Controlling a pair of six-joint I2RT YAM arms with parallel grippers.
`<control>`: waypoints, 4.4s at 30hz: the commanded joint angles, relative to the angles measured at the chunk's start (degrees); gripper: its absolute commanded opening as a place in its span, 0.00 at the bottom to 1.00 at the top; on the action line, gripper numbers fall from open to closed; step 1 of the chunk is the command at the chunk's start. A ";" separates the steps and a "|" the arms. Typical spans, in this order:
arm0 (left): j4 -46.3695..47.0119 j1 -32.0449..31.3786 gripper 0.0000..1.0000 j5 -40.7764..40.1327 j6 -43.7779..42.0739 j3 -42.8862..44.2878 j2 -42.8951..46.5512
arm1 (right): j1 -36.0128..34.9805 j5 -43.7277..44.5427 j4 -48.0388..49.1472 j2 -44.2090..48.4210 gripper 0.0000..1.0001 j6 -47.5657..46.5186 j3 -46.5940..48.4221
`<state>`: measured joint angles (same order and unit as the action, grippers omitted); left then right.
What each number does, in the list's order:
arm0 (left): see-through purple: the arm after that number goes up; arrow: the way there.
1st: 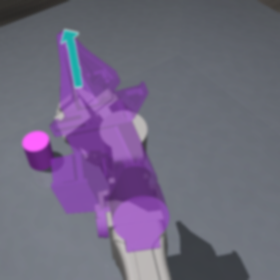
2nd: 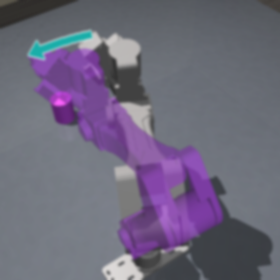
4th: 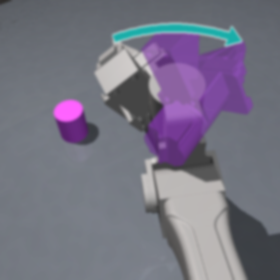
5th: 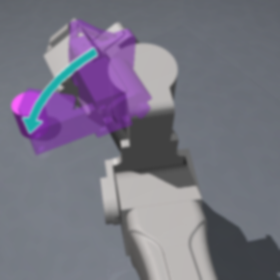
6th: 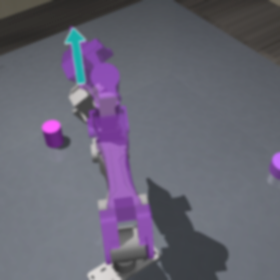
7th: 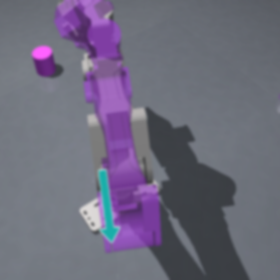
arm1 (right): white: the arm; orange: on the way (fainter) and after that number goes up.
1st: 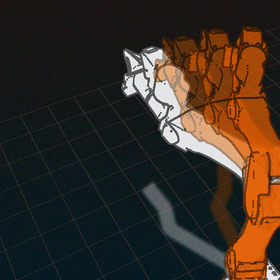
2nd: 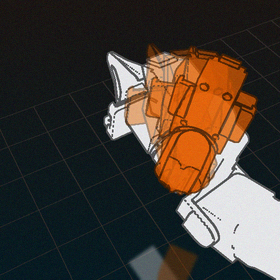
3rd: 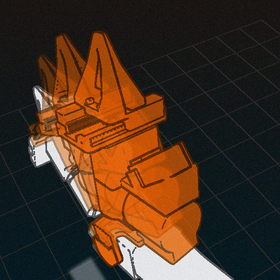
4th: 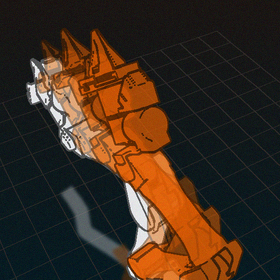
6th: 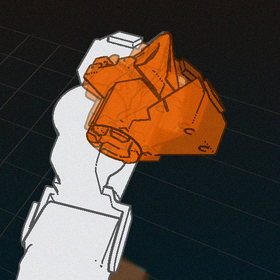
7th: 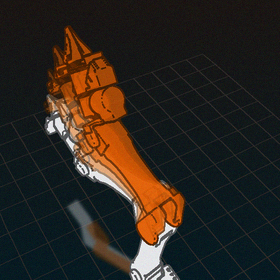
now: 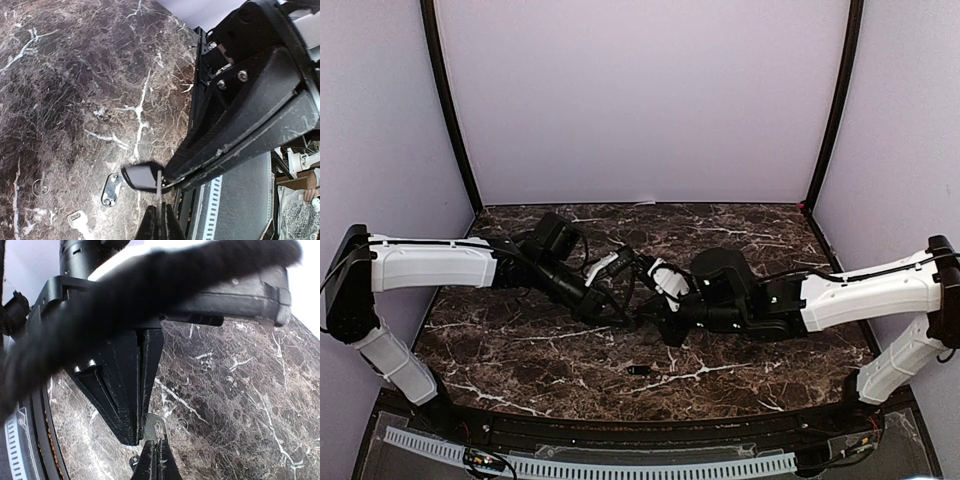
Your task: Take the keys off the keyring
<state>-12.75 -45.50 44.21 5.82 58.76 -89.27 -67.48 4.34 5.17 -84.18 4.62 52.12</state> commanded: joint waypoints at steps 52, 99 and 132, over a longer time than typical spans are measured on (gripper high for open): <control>28.48 3.71 0.00 22.48 17.25 -8.93 7.41 | -8.47 15.16 77.09 -18.12 0.00 -8.27 -14.67; 14.04 7.44 0.00 12.54 9.39 -4.76 7.10 | 5.26 -18.63 12.41 5.91 0.52 1.79 -4.14; 15.28 3.75 0.00 33.03 4.72 -4.63 9.97 | 10.44 -48.28 50.32 -3.76 0.83 15.18 -10.67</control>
<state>3.31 -41.41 73.63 12.56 52.56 -81.60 -55.24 -38.54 53.45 -86.24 22.92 37.63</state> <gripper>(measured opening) 0.024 0.836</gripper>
